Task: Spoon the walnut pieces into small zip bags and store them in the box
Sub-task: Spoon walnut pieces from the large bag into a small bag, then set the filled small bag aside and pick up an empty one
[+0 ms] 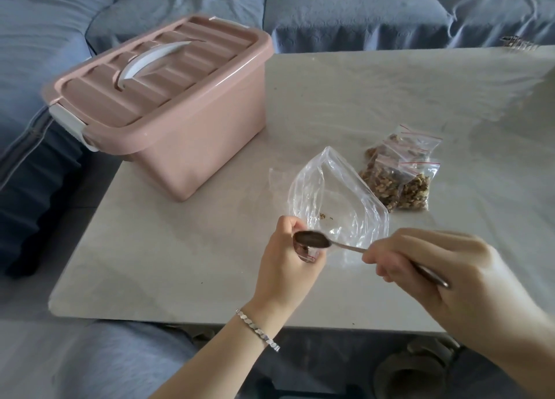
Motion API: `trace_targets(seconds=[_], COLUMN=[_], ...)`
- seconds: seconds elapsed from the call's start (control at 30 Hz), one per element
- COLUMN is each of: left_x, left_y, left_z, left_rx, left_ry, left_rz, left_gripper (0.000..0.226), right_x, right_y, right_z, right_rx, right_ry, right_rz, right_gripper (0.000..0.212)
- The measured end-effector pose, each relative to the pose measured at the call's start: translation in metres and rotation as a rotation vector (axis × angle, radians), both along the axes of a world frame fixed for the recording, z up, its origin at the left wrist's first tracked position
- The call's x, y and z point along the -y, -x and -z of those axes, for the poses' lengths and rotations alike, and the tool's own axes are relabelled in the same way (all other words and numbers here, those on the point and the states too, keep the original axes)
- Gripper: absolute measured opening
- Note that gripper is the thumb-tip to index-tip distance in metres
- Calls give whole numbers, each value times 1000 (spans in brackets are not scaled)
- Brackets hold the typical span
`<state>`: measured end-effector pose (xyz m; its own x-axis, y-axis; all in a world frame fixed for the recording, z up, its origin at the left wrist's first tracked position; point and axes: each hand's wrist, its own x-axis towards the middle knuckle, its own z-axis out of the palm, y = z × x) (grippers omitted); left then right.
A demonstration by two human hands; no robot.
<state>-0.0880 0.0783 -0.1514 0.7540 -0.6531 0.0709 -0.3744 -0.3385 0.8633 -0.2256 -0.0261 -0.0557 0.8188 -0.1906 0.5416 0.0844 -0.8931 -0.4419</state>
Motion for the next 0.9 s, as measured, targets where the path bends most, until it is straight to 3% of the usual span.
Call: trace_targets(seconds=[0.2,0.4,0.47,0.53,0.67,0.9], left_x=[2,-3,-6,-10,-15,-14], left_y=[-5,-10,-12,-14,-20,-20], left_z=[-8,-5,-8,-12,-12,-10], left_rx=[-25,95,25,-72,8,9], left_ry=[42,76,67,69,101,112], left_rz=[-19,-24,-47,-57,-66,-79], left_gripper=[39,43,42,40,44,44], right_x=[-1,6,16,26,38,51], right_y=[6,13,17,21,29,28], right_z=[12,22,36,56,101,146], right_rx=[62,223,222,118,-79,-189], right_ry=[-85,-396,-439,-352,-88,81], right_rz=[16,191,230,224,211,306], right_gripper=[43,30,30,38,46,55])
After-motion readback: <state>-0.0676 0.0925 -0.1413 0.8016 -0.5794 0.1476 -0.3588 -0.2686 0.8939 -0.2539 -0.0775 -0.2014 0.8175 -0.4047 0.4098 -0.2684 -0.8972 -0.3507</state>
